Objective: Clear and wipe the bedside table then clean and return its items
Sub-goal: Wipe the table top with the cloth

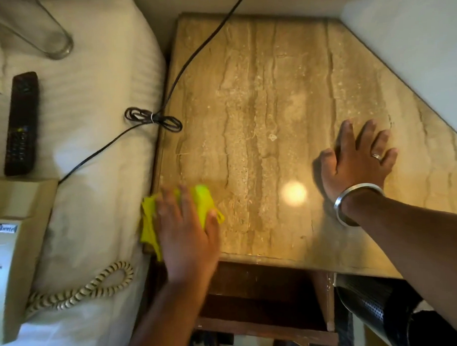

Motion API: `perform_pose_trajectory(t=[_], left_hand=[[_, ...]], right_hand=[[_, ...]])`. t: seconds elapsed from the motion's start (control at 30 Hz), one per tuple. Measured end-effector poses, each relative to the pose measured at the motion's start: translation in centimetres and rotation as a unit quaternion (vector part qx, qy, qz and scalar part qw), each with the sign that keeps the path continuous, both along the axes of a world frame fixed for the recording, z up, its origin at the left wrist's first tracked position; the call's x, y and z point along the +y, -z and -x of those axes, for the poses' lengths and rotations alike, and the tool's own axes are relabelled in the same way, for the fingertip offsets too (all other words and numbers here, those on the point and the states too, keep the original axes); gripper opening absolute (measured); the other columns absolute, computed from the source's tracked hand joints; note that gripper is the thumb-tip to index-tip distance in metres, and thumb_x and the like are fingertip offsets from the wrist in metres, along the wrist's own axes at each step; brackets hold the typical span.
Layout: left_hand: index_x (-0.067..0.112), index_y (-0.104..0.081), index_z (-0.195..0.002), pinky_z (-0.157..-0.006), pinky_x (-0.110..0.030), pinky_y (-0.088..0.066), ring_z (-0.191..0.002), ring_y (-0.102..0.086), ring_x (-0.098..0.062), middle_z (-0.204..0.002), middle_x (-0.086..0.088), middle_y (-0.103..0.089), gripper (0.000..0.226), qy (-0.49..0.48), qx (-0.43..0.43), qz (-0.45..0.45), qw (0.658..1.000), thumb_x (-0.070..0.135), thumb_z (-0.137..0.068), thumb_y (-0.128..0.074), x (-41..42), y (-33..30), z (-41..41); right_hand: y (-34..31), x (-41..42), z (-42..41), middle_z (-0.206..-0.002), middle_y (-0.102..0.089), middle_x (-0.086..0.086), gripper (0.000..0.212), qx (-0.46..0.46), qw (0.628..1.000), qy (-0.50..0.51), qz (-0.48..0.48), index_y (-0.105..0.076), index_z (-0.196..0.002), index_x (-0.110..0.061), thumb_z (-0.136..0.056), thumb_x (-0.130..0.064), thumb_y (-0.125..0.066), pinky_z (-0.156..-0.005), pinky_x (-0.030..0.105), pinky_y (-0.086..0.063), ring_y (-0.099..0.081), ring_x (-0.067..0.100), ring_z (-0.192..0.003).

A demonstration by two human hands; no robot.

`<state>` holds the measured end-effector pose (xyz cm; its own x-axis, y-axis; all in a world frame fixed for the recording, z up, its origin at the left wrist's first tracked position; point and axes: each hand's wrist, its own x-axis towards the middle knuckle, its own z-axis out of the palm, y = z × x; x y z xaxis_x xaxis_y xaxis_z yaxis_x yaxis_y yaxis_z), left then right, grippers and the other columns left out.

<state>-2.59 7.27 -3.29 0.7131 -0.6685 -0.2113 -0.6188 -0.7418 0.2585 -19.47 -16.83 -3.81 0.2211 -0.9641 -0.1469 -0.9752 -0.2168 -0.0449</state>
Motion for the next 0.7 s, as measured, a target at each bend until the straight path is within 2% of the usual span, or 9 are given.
perform_pose_trajectory(t=[0.13,0.23,0.27,0.33,0.4,0.47,0.53,0.6,0.7], left_hand=[[0.016,-0.029,-0.156,-0.12,-0.049,-0.015,-0.15,-0.025,-0.037,-0.165,-0.014,-0.023,0.077,0.245,0.011,0.017,0.969,0.051,-0.089,-0.044,2.4,-0.1,9.8],[0.017,-0.023,-0.157,-0.125,-0.048,-0.014,-0.152,-0.022,-0.031,-0.166,-0.012,-0.02,0.077,0.35,-0.012,0.029,0.936,0.057,-0.092,-0.035,-4.7,1.0,7.0],[0.018,-0.017,-0.158,-0.124,-0.048,-0.012,-0.154,-0.017,-0.031,-0.167,-0.012,-0.014,0.077,0.357,-0.022,0.024,0.933,0.057,-0.093,-0.03,-7.9,1.1,4.6],[0.022,-0.009,-0.16,-0.125,-0.046,-0.006,-0.155,-0.004,-0.028,-0.169,-0.011,-0.003,0.075,0.291,0.005,0.002,0.957,0.058,-0.097,-0.028,-13.0,0.7,-1.8],[0.022,-0.017,-0.159,-0.124,-0.046,-0.013,-0.154,-0.012,-0.033,-0.168,-0.015,-0.01,0.072,0.199,-0.014,-0.01,0.98,0.055,-0.098,-0.036,-12.9,0.5,-7.5],[0.013,-0.029,-0.157,-0.12,-0.052,-0.022,-0.149,-0.023,-0.041,-0.163,-0.023,-0.021,0.072,0.167,-0.026,-0.001,0.986,0.051,-0.096,-0.037,-7.5,0.4,-9.1],[0.011,-0.03,-0.157,-0.121,-0.054,-0.019,-0.15,-0.021,-0.042,-0.164,-0.021,-0.02,0.077,0.194,-0.037,-0.011,0.98,0.052,-0.092,-0.037,-1.2,-0.2,-5.0],[0.016,-0.026,-0.158,-0.121,-0.049,-0.015,-0.152,-0.019,-0.037,-0.166,-0.014,-0.019,0.078,0.287,-0.025,-0.013,0.957,0.056,-0.092,-0.038,1.2,-0.5,0.4],[0.018,-0.027,-0.158,-0.124,-0.049,-0.016,-0.153,-0.021,-0.032,-0.166,-0.011,-0.021,0.076,0.426,-0.033,0.035,0.904,0.058,-0.094,-0.036,-7.1,-0.1,1.5]], right_hand=[[0.0,0.1,0.0,-0.158,-0.005,0.016,0.065,0.006,1.0,-0.001,-0.002,-0.013,-0.148,-0.025,-0.089,-0.047,-0.028,-0.113,0.06,-0.004,-0.001,0.039,-0.144],[0.0,0.0,-0.1,-0.159,-0.004,0.015,0.065,0.004,1.0,0.0,-0.007,-0.013,-0.148,-0.024,-0.089,-0.046,-0.029,-0.113,0.06,-0.004,0.0,0.039,-0.144],[0.1,-0.1,0.0,-0.159,-0.004,0.015,0.065,0.005,1.0,0.001,-0.008,-0.012,-0.149,-0.024,-0.089,-0.046,-0.029,-0.113,0.06,-0.003,0.0,0.039,-0.144],[0.1,-0.1,0.1,-0.159,-0.003,0.014,0.065,-0.002,1.0,-0.002,-0.01,-0.012,-0.149,-0.025,-0.089,-0.047,-0.029,-0.113,0.06,-0.003,0.001,0.039,-0.144],[0.1,-0.2,0.1,-0.159,-0.003,0.014,0.066,-0.006,1.0,-0.003,-0.011,-0.011,-0.149,-0.025,-0.089,-0.047,-0.027,-0.114,0.06,-0.002,0.001,0.039,-0.144],[0.1,-0.1,0.1,-0.159,-0.003,0.015,0.067,0.005,1.0,-0.002,-0.013,-0.011,-0.149,-0.025,-0.087,-0.048,-0.025,-0.114,0.06,-0.002,0.002,0.039,-0.144],[0.1,0.0,-0.1,-0.159,-0.003,0.015,0.068,0.014,1.0,-0.002,-0.012,-0.011,-0.149,-0.024,-0.087,-0.048,-0.024,-0.114,0.059,-0.002,0.001,0.039,-0.144],[-0.1,0.1,-0.1,-0.158,-0.004,0.016,0.067,0.018,1.0,0.0,-0.013,-0.011,-0.149,-0.023,-0.087,-0.047,-0.025,-0.114,0.059,-0.003,0.0,0.04,-0.144],[-0.3,0.0,-0.1,-0.159,-0.004,0.016,0.068,0.013,1.0,0.0,-0.022,-0.012,-0.149,-0.023,-0.087,-0.046,-0.026,-0.114,0.06,-0.003,0.0,0.039,-0.144]])
